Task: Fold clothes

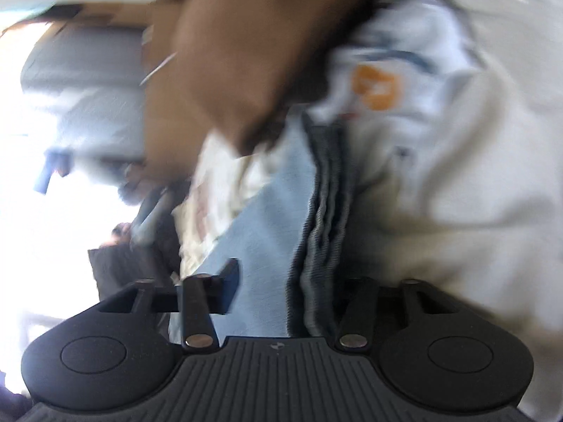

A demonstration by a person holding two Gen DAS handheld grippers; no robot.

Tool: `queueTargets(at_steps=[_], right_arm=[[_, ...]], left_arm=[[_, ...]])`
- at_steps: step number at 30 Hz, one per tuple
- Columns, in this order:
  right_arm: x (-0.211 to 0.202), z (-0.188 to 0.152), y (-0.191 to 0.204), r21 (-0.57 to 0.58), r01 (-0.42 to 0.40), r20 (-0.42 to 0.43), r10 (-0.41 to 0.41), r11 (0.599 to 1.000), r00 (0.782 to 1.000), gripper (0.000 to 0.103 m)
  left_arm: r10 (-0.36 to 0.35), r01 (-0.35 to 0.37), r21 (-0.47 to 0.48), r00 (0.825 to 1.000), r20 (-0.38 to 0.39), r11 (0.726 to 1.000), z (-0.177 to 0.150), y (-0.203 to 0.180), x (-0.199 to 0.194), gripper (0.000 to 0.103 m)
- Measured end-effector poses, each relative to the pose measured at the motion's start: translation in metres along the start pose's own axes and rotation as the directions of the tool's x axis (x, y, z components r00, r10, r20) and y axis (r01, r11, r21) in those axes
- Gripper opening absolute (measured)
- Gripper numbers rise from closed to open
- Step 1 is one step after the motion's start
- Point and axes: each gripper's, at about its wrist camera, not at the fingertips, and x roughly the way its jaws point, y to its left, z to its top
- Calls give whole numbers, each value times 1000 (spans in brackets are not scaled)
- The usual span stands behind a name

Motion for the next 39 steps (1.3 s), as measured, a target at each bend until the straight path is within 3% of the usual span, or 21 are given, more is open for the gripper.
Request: queueTargets(at_steps=[2,10,12,18,24,25,27,29,33,35,39], right_arm=[[2,3,3,-16,-17,-13,17,1000,1000,42],[19,13,-10,11,81,-82,-80,997,993,35],[23,11,-4,-34,124,-80,-126,992,989,7],[24,8,17,-106,192,-76,-200,976,977,6],[18,9,44,-102,230,-65,-237,968,969,7],[15,8,49,-99,232,-59,-238,968,969,7],[12,6,61,-94,233,-39,-237,968,971,7],[12,3,74,-96,233,-22,-237,968,971,7],[9,-5,93,-96,253,3,-254,963,967,6],[8,-8,102,-93,272,15,-271,958,962,7],[4,-10,123,-91,321,36,-319,943,947,6]], left_arm=[[-1,1,-3,1000,1,1000,-1,1,-1,76],[-6,6,0,1000,4,1000,-3,0,-1,76],[-8,8,-3,1000,10,1000,-3,1,-3,76],[-18,23,-79,998,55,997,-5,7,-9,74],[-52,55,-91,998,42,994,7,6,-15,67],[-29,32,-86,999,33,996,13,7,-16,67],[24,-24,-34,1000,9,999,25,7,-21,67],[27,-27,-21,999,-20,999,36,12,-25,67],[74,-54,160,990,-123,986,54,22,-30,67],[108,-80,214,987,-120,973,57,37,-41,68],[158,-130,223,981,-111,966,54,81,-54,64]])
